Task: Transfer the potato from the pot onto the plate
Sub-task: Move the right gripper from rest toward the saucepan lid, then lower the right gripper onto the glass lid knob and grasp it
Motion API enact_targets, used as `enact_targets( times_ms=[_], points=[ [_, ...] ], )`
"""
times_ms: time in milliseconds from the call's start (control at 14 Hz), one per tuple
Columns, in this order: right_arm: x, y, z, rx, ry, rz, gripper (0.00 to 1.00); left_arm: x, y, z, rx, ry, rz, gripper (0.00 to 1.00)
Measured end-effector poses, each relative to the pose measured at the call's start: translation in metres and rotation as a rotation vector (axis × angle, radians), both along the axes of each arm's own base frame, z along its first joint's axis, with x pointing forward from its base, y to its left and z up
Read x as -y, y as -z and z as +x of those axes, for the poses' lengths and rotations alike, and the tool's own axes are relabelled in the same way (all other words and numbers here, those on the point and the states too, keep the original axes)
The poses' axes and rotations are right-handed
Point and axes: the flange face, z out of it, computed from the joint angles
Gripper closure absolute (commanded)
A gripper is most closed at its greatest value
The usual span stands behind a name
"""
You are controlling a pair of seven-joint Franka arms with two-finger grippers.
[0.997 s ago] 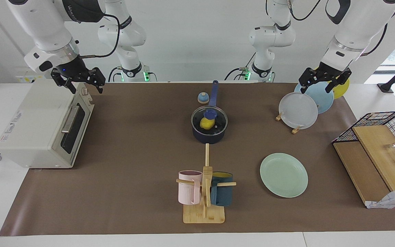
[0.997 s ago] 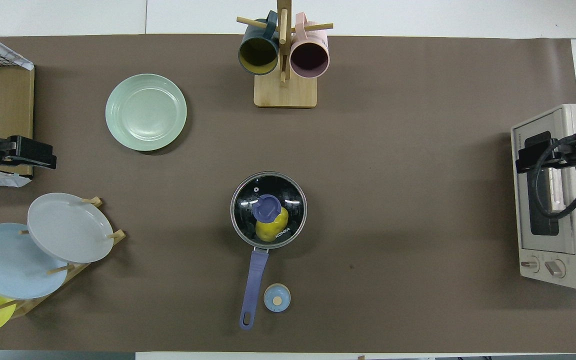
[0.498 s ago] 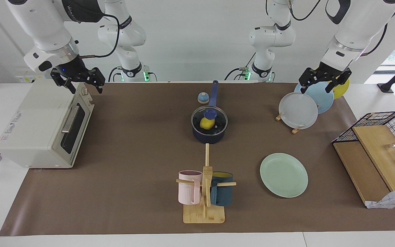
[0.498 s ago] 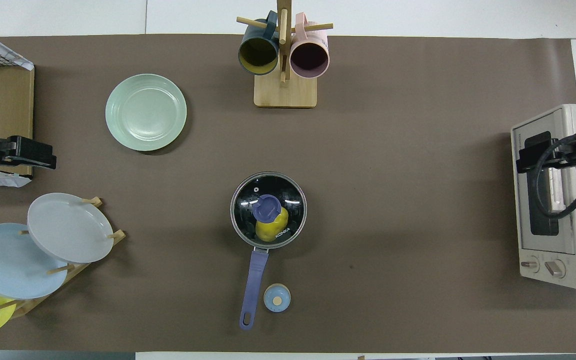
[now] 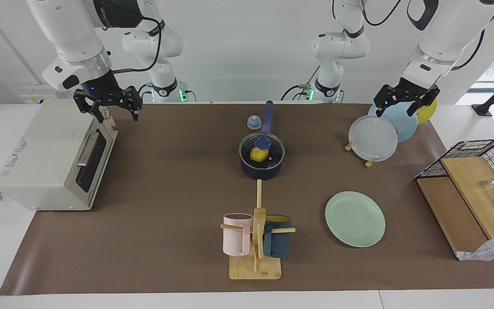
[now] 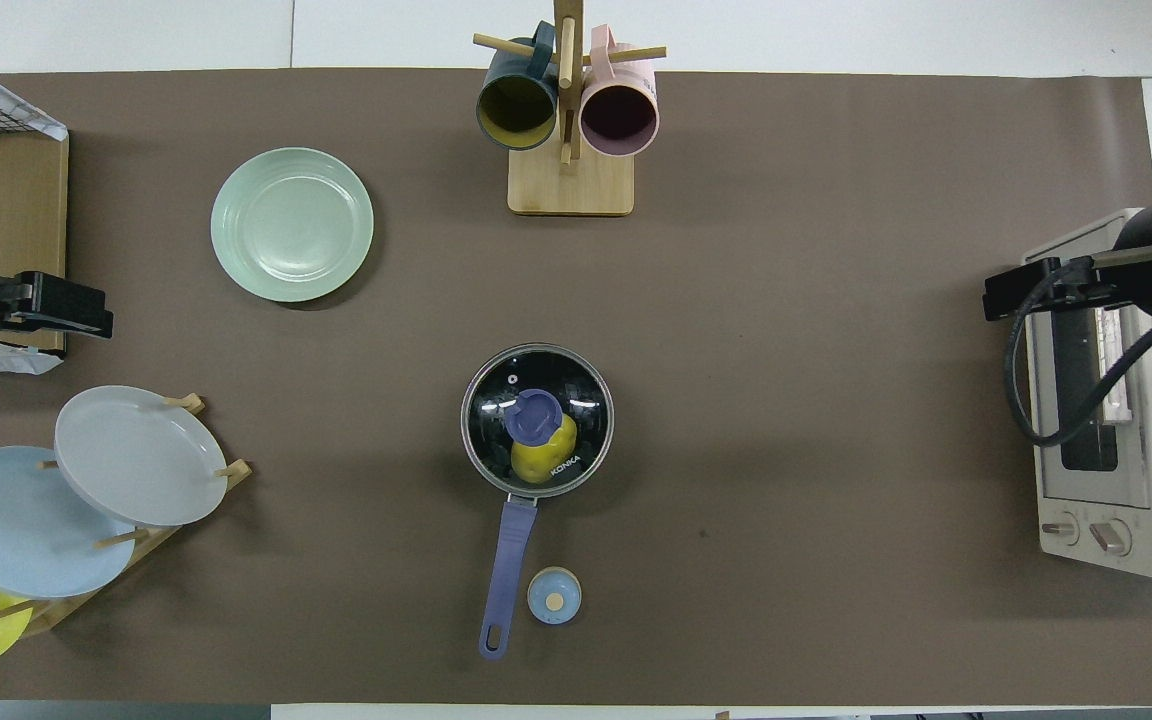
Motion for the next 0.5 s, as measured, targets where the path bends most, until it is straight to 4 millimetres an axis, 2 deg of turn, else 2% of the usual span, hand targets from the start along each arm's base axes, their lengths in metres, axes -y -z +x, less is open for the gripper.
enact_targets(
  times_ms=[142, 285, 427, 498],
  points=[
    [-0.038, -0.009, 0.012, -0.001, -0.006, 0.007, 0.00, 0.000, 0.000, 0.000, 0.000, 0.000, 0.000, 0.00],
    [-0.109, 0.002, 0.016, -0.013, -0.015, 0.010, 0.00, 0.000, 0.000, 0.000, 0.000, 0.000, 0.000, 0.00],
    [-0.187, 0.021, 0.009, -0.010, -0.028, 0.013, 0.00, 0.000, 0.000, 0.000, 0.000, 0.000, 0.000, 0.00],
    [-0.220, 0.029, 0.002, -0.011, -0.029, 0.014, 0.00, 0.000, 0.000, 0.000, 0.000, 0.000, 0.000, 0.00]
  ],
)
